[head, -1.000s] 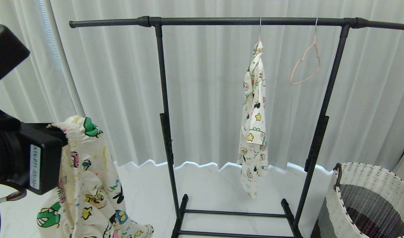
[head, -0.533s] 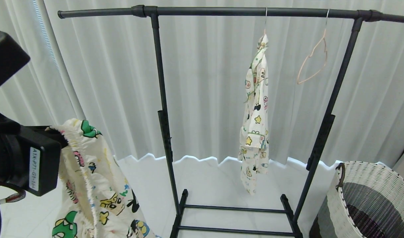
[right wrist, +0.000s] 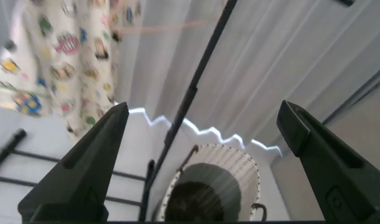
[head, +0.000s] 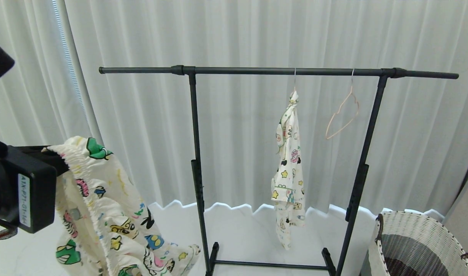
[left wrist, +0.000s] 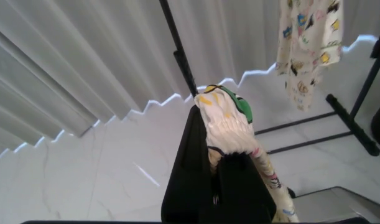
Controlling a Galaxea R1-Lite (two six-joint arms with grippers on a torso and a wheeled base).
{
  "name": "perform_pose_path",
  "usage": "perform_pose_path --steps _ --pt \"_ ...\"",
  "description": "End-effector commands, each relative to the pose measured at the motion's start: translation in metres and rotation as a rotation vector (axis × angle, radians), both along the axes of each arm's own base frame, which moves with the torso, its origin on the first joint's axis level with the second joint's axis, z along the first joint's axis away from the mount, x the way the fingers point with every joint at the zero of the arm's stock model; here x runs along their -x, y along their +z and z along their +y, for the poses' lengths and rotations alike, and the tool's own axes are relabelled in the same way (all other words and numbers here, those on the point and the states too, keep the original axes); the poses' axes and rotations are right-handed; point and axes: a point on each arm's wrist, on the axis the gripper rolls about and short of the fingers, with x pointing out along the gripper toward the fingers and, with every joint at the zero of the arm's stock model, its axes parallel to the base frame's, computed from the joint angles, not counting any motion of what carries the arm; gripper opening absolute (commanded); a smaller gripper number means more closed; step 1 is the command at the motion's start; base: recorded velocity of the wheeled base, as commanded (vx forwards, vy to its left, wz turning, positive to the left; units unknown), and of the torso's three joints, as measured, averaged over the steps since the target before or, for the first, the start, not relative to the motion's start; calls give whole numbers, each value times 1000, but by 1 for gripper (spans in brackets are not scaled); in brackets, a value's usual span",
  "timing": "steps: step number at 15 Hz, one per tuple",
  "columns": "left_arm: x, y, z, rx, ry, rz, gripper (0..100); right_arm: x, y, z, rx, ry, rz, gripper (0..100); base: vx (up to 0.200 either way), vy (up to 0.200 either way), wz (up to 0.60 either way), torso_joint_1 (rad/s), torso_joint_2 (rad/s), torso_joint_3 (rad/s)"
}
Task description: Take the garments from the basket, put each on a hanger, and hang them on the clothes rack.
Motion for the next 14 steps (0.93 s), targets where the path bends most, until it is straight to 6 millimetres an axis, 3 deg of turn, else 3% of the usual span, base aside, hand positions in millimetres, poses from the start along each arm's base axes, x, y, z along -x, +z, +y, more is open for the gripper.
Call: perform_pose_path --steps 1,6,14 --pt "-1 -1 -1 -5 1 4 0 -5 -3 1 -15 -4 22 100 0 0 0 290 -505 -232" --pt "-2 -2 -2 -37 -12 2 0 -17 -12 -1 -40 -49 77 100 0 0 0 322 -479 -245" --pt "-12 -6 -8 -69 5 5 0 -17 -23 -1 -30 -57 108 100 0 0 0 261 -519 -260"
